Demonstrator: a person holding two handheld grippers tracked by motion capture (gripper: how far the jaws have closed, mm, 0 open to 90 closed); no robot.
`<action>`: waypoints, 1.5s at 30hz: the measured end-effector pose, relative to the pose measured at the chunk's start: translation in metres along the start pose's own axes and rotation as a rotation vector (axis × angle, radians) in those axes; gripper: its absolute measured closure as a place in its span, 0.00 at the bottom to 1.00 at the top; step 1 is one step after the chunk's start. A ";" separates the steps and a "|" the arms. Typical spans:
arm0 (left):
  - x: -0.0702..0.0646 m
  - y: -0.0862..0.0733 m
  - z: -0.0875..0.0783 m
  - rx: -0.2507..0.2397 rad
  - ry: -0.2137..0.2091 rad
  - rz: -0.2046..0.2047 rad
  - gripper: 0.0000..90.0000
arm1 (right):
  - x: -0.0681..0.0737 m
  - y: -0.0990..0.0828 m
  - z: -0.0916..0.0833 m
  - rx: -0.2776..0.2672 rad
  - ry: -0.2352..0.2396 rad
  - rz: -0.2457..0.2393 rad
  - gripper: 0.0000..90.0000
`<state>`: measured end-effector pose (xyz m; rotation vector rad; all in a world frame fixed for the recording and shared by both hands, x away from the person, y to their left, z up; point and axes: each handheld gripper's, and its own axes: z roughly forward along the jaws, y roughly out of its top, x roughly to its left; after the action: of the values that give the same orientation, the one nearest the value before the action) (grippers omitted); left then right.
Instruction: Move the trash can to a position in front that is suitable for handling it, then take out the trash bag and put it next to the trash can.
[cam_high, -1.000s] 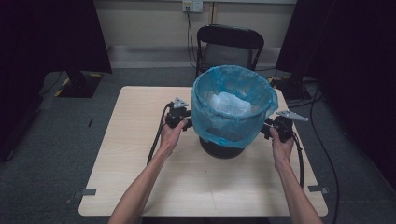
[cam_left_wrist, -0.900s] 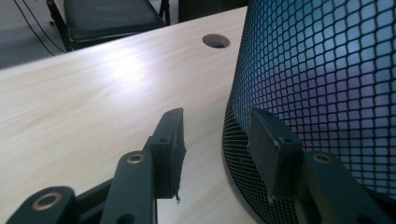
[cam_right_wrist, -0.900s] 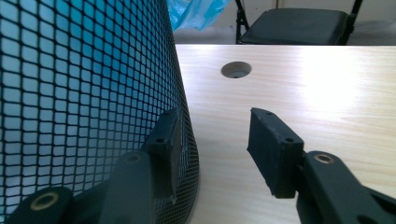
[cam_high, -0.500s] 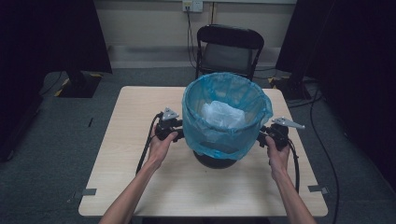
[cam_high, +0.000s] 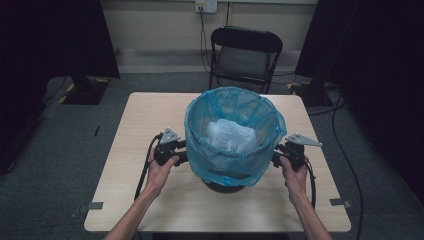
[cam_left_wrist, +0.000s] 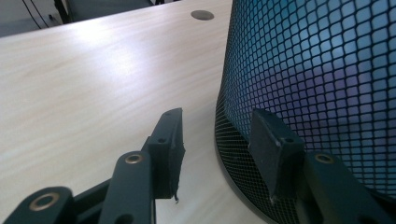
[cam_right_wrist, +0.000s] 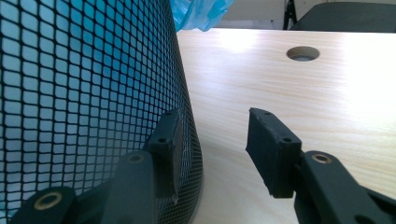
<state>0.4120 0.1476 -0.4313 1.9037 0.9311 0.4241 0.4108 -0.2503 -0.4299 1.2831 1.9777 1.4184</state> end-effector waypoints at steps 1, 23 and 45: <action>0.000 -0.002 -0.003 -0.002 -0.007 -0.003 0.60 | 0.003 -0.001 -0.002 0.002 0.004 -0.009 0.62; -0.007 -0.040 -0.059 -0.012 -0.146 -0.057 0.52 | 0.039 -0.016 -0.020 0.032 0.088 -0.064 0.54; -0.007 -0.004 -0.097 -0.209 -0.176 -0.092 0.31 | 0.038 0.020 -0.062 -0.096 0.130 -0.053 0.24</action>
<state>0.3455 0.2017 -0.3856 1.6724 0.8213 0.2828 0.3550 -0.2499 -0.3789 1.1154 1.9837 1.5861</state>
